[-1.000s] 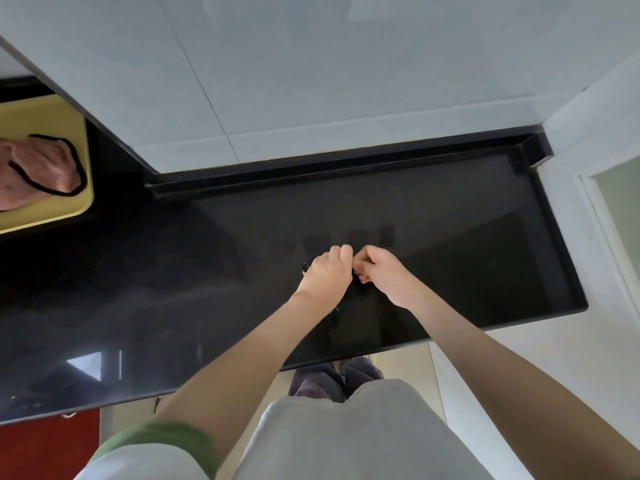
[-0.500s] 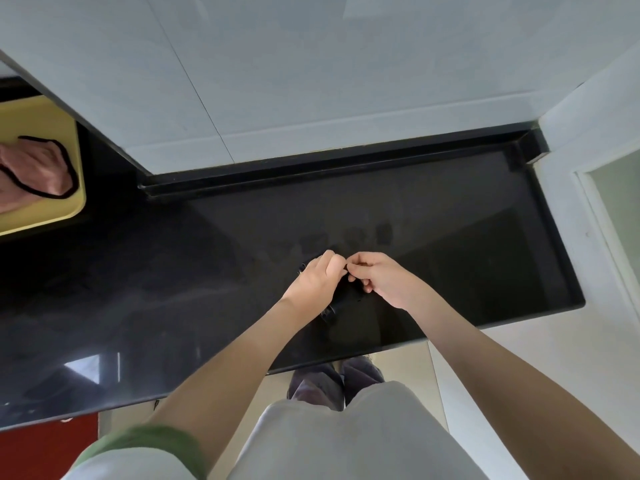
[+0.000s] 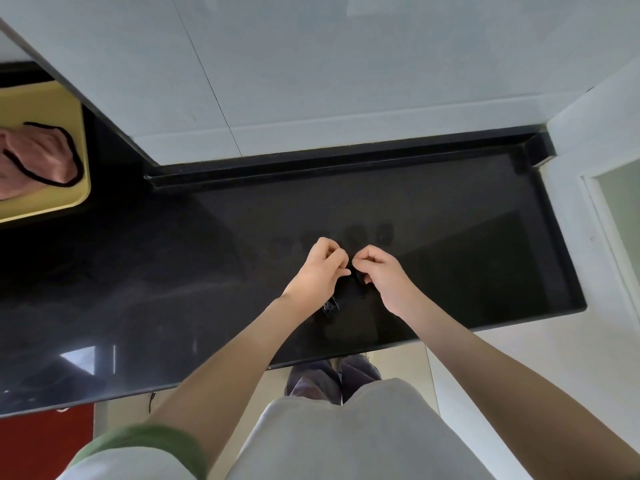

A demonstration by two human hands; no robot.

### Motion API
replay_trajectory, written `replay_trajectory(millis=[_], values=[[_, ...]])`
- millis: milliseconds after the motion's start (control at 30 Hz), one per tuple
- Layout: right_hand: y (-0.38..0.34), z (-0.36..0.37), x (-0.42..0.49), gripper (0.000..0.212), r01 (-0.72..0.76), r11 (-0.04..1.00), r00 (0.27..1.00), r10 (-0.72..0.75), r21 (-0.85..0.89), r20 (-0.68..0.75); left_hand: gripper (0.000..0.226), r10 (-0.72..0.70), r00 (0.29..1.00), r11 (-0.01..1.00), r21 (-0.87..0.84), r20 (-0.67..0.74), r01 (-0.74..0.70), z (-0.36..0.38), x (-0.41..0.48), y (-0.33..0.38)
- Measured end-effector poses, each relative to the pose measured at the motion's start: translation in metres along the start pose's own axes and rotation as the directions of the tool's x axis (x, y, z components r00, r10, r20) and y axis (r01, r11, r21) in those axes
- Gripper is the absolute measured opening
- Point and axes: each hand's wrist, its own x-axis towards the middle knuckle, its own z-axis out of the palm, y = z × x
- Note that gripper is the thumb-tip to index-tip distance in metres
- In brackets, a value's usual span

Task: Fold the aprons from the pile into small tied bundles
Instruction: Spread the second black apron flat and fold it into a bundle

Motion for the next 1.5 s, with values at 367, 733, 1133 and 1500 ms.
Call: replay_trajectory(millis=[367,733,1133,1500], values=[[0.007,0.005,0.003,0.023,-0.015,0.995,0.997,0.007,-0.104,-0.075,0.011,0.026,0.997,0.997,0.068,0.068,-0.031,-0.013,-0.032,-0.025],[-0.031,0.004,-0.017,0.012,-0.038,0.965,0.997,0.02,0.26,0.075,0.065,-0.057,0.995,0.924,0.382,0.084,0.021,-0.015,-0.018,0.023],[-0.114,-0.005,-0.061,0.023,0.362,0.881,0.915,-0.398,-0.306,-0.065,0.038,-0.177,0.972,0.97,-0.192,-0.155,0.146,-0.079,0.022,0.12],[-0.216,-0.07,-0.104,0.021,0.573,0.771,0.762,-0.626,-0.279,-0.166,0.037,-0.254,0.966,0.721,-0.676,-0.054,0.152,-0.144,0.042,0.246]])
